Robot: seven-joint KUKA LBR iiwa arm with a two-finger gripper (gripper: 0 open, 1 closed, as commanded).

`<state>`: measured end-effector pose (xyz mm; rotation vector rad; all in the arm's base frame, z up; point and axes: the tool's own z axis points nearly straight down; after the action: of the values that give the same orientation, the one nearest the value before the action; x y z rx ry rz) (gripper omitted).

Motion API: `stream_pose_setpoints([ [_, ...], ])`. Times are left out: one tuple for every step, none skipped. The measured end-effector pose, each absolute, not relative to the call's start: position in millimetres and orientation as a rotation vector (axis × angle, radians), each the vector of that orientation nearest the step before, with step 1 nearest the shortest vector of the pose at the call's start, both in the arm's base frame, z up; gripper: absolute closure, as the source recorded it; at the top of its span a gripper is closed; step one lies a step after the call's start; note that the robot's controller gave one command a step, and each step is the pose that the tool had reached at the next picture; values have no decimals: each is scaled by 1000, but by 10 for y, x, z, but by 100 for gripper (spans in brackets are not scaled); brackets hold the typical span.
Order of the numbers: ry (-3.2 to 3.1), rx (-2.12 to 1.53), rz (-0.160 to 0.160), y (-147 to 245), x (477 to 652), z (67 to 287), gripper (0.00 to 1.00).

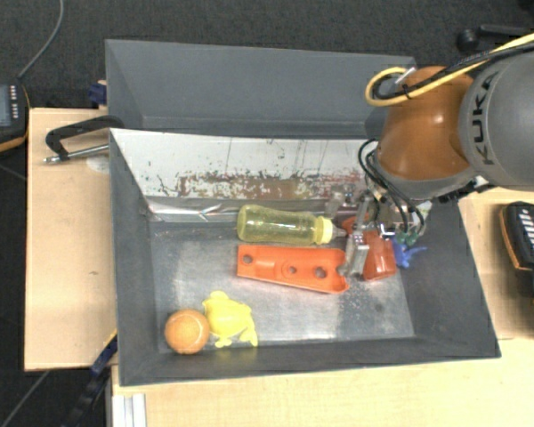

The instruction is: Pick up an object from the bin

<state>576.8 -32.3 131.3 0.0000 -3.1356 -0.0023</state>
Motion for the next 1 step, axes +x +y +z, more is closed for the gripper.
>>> stream_pose_setpoints([
  [-3144,1,-2,-323,5787,1363,0],
])
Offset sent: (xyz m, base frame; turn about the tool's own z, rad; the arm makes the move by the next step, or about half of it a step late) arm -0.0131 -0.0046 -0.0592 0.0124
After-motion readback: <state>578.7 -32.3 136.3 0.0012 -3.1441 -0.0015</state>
